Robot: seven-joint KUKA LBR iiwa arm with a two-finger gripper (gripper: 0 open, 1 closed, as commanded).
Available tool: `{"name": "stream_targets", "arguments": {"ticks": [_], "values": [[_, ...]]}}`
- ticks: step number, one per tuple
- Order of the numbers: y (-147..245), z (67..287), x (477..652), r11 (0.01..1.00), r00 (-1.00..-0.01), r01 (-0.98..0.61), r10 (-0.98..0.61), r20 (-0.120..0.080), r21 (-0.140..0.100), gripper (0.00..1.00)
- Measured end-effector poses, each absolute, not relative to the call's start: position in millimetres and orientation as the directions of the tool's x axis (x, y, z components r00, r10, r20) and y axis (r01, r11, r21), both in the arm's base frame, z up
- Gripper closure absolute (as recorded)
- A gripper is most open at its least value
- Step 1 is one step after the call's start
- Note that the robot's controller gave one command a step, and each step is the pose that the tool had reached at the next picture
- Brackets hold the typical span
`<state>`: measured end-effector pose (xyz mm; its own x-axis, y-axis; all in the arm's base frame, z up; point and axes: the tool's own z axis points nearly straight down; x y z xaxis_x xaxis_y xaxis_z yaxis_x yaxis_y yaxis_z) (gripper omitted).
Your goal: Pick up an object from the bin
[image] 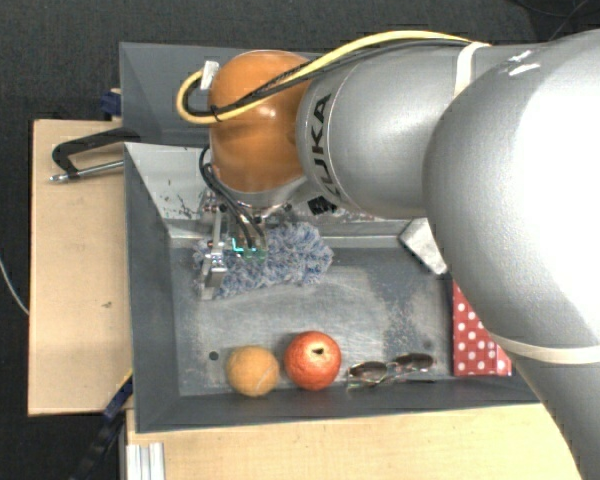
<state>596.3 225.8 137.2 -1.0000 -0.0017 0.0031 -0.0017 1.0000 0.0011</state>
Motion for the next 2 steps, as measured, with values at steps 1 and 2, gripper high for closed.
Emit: {"name": "stream_targets", "arguments": {"ticks": [1, 2], "values": [[225, 139, 597.3, 1.000, -1.000, 0.000, 0.000, 0.000, 0.001, 0.00], [151, 76, 600.6, 0.996, -0.996, 0.085, 0.085, -0.003, 0.003, 0.00]]}}
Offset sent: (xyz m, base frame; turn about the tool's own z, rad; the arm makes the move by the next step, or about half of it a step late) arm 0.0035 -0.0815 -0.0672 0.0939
